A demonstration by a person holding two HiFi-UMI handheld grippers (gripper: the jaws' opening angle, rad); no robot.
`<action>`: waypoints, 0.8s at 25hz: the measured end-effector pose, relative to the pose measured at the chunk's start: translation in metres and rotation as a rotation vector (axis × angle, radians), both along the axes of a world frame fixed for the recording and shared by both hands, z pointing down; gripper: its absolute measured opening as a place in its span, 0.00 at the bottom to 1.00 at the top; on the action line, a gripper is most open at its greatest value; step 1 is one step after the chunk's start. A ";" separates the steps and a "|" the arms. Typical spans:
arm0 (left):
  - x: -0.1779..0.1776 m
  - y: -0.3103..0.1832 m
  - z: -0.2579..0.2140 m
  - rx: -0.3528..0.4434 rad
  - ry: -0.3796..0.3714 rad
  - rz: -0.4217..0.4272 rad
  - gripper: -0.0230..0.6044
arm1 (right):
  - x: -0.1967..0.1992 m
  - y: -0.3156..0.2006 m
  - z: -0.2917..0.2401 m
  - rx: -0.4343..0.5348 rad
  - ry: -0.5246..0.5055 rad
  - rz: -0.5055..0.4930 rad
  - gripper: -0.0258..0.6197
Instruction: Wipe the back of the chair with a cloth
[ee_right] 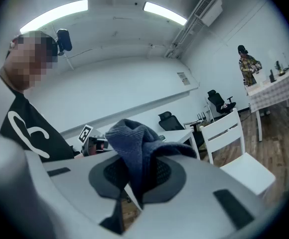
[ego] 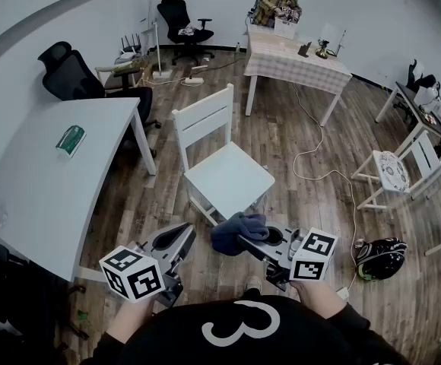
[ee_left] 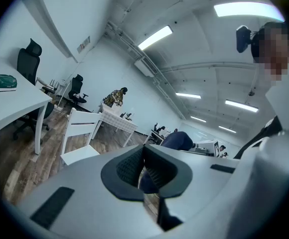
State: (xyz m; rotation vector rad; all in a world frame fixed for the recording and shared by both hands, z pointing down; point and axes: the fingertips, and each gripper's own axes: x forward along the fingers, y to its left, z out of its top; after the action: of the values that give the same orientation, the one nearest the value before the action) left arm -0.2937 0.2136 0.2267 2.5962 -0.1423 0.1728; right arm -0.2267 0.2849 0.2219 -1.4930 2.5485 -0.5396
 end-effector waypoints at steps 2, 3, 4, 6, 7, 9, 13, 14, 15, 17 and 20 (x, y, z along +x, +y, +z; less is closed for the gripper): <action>0.007 0.001 0.002 -0.006 -0.006 -0.002 0.06 | 0.008 0.001 0.001 0.000 -0.010 0.002 0.11; 0.011 0.001 0.003 -0.009 -0.008 -0.003 0.06 | 0.011 0.001 0.001 0.000 -0.014 0.003 0.11; 0.014 0.001 0.006 -0.012 -0.011 -0.005 0.06 | 0.015 0.000 0.003 -0.001 -0.017 0.003 0.11; 0.020 -0.001 0.015 -0.019 -0.018 -0.007 0.06 | 0.021 -0.001 0.011 -0.004 -0.024 0.005 0.11; 0.025 -0.001 0.020 -0.025 -0.023 -0.007 0.06 | 0.025 -0.002 0.014 -0.008 -0.030 0.006 0.11; 0.042 0.000 0.024 -0.041 -0.038 -0.008 0.06 | 0.042 -0.001 0.018 -0.024 -0.052 0.002 0.11; 0.091 0.000 0.031 -0.063 -0.072 -0.007 0.06 | 0.085 -0.001 0.028 -0.076 -0.113 -0.024 0.11; 0.103 0.000 0.033 -0.065 -0.079 -0.006 0.06 | 0.095 -0.001 0.031 -0.079 -0.126 -0.026 0.11; 0.116 0.000 0.035 -0.064 -0.085 -0.004 0.06 | 0.106 0.000 0.034 -0.081 -0.135 -0.028 0.11; 0.144 -0.001 0.036 -0.056 -0.090 -0.002 0.06 | 0.133 0.000 0.036 -0.086 -0.137 -0.028 0.11; 0.185 -0.007 0.035 -0.044 -0.090 -0.016 0.06 | 0.180 -0.003 0.040 -0.097 -0.102 0.001 0.11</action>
State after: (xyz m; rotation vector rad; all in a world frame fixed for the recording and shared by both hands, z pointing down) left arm -0.1088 0.2063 0.2614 2.5433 -0.1894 0.2836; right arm -0.0466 0.2822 0.2617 -1.4559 2.4766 -0.7291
